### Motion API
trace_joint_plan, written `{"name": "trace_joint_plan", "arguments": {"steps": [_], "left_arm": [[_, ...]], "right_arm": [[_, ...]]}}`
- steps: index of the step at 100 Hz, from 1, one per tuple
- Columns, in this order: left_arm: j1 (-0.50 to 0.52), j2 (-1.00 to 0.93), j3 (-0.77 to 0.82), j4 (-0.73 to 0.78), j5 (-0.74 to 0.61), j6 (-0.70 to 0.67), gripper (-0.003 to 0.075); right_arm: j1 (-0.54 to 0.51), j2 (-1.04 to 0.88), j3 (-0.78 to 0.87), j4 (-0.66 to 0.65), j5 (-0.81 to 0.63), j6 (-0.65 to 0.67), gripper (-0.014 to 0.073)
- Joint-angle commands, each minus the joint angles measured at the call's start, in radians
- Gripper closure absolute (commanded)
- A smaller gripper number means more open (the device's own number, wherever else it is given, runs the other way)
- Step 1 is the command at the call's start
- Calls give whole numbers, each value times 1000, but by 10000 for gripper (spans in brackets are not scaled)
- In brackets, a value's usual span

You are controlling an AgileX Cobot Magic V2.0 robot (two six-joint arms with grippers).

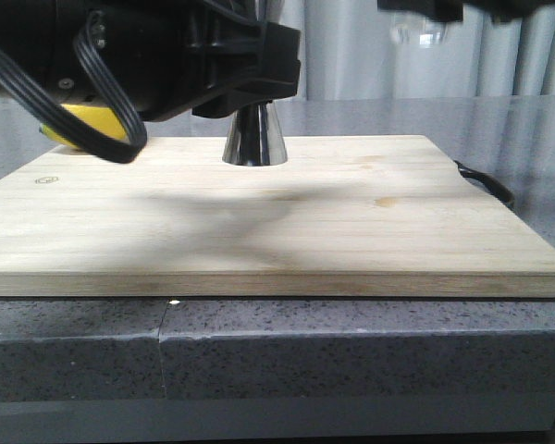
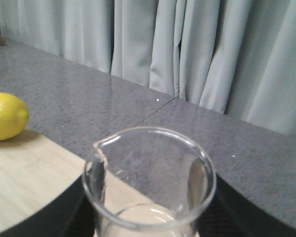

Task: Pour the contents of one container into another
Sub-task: 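Lower the beaker onto the board with the right gripper and release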

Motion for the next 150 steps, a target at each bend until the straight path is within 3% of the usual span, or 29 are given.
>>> {"name": "trace_joint_plan", "arguments": {"steps": [1,31,58,102,150], "left_arm": [[-7,-38,-30,-1,-101,-7,739],[-7,-38,-30,-1,-101,-7,739],[-7,-38,-30,-1,-101,-7,739],[-7,-38,-30,-1,-101,-7,739],[-7,-38,-30,-1,-101,-7,739]], "right_arm": [[-7,9,28,42,-186,1,286],[-7,191,75,44,-425,1,286],[-7,266,72,44,-502,-39,286],[-7,279,-2,46,-374,-71,286],[-7,314,-2,45,-330,-71,286]]}}
